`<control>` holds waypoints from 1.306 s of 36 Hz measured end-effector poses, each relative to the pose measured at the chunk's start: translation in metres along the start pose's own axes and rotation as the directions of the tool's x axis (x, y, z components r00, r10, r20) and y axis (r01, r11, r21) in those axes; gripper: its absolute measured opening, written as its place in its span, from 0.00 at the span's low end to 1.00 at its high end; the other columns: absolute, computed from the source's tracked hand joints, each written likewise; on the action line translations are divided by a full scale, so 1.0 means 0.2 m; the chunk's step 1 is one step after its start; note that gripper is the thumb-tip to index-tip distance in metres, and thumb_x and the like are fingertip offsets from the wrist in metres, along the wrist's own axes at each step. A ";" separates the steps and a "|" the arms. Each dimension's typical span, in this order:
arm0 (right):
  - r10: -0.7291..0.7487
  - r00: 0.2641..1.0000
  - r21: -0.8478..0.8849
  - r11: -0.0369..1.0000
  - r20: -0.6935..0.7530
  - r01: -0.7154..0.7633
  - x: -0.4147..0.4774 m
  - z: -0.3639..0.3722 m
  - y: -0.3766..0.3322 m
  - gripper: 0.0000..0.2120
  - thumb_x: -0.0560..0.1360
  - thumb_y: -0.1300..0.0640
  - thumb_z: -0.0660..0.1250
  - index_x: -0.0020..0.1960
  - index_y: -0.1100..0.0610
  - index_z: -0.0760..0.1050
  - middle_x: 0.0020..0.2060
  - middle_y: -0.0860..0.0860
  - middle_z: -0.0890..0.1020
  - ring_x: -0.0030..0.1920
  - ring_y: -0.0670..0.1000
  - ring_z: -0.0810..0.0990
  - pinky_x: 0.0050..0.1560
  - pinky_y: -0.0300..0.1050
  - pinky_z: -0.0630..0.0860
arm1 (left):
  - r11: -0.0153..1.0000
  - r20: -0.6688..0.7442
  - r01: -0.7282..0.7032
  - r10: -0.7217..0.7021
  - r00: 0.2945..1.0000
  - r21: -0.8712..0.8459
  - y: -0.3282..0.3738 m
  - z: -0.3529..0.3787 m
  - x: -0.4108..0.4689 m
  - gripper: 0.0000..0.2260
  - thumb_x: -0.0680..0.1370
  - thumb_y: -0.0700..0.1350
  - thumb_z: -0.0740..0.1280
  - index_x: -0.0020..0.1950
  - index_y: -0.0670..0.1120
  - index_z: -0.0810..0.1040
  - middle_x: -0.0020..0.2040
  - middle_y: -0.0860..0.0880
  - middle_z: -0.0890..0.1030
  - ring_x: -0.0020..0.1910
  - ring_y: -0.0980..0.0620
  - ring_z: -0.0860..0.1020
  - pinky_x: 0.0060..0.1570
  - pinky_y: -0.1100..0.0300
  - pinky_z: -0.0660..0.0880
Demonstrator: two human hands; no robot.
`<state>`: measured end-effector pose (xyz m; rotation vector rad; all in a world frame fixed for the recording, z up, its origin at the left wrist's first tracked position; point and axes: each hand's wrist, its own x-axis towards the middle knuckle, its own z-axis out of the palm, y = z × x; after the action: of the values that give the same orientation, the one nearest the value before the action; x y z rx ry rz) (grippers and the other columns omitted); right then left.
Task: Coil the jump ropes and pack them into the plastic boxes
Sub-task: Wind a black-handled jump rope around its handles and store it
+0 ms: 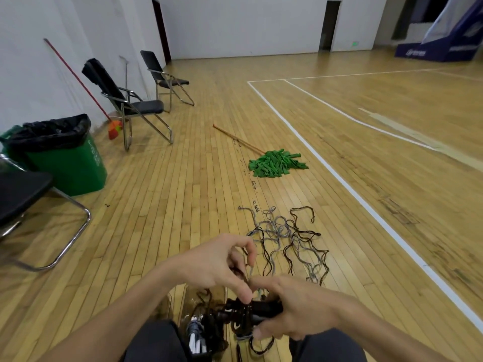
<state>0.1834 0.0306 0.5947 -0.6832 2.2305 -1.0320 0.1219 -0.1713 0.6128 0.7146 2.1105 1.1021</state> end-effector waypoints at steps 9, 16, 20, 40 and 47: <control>-0.128 0.985 0.234 0.961 -0.113 0.151 -0.01 0.01 -0.04 0.17 0.76 0.54 0.75 0.62 0.48 0.72 0.34 0.54 0.82 0.25 0.53 0.75 0.25 0.43 0.73 | 0.847 0.002 -0.146 0.171 0.985 -0.511 -0.10 0.04 0.01 0.22 0.62 0.62 0.79 0.40 0.50 0.74 0.35 0.53 0.76 0.34 0.53 0.75 0.37 0.62 0.73; -0.050 0.966 0.289 0.949 -0.252 0.125 0.01 -0.02 -0.01 0.17 0.76 0.57 0.73 0.60 0.55 0.71 0.34 0.58 0.81 0.26 0.54 0.73 0.33 0.51 0.73 | 0.769 -0.172 -0.109 0.000 0.985 -0.630 -0.12 0.06 0.03 0.19 0.66 0.64 0.77 0.39 0.51 0.76 0.38 0.53 0.79 0.37 0.52 0.78 0.40 0.56 0.69; -0.039 0.963 0.311 0.942 -0.265 0.124 0.02 -0.02 0.01 0.14 0.76 0.58 0.73 0.58 0.57 0.71 0.32 0.50 0.80 0.26 0.51 0.73 0.34 0.51 0.73 | 0.736 -0.199 -0.070 -0.088 0.976 -0.673 -0.13 0.08 0.03 0.12 0.70 0.57 0.75 0.45 0.51 0.78 0.42 0.51 0.82 0.45 0.46 0.78 0.46 0.53 0.71; 0.122 0.755 0.237 0.970 -0.645 0.046 0.10 -0.12 0.23 0.10 0.75 0.55 0.75 0.51 0.59 0.77 0.32 0.54 0.82 0.27 0.52 0.79 0.31 0.50 0.78 | 0.933 -0.189 0.129 -0.201 0.961 -0.335 -0.14 0.40 0.05 0.21 0.84 0.60 0.49 0.49 0.45 0.71 0.29 0.54 0.66 0.29 0.54 0.65 0.36 0.60 0.70; 0.221 0.851 0.041 0.972 -0.476 -0.230 0.09 -0.08 0.31 0.10 0.76 0.52 0.75 0.45 0.57 0.79 0.34 0.53 0.81 0.29 0.52 0.80 0.34 0.51 0.80 | 0.777 -0.160 0.163 -0.080 0.984 0.609 -0.07 0.35 0.02 0.15 0.84 0.57 0.55 0.61 0.48 0.74 0.44 0.53 0.76 0.41 0.57 0.76 0.46 0.61 0.77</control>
<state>0.1461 0.0622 0.5486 -0.1622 2.6635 -1.1538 0.1700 -0.1397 0.5691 0.7961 2.6171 0.3579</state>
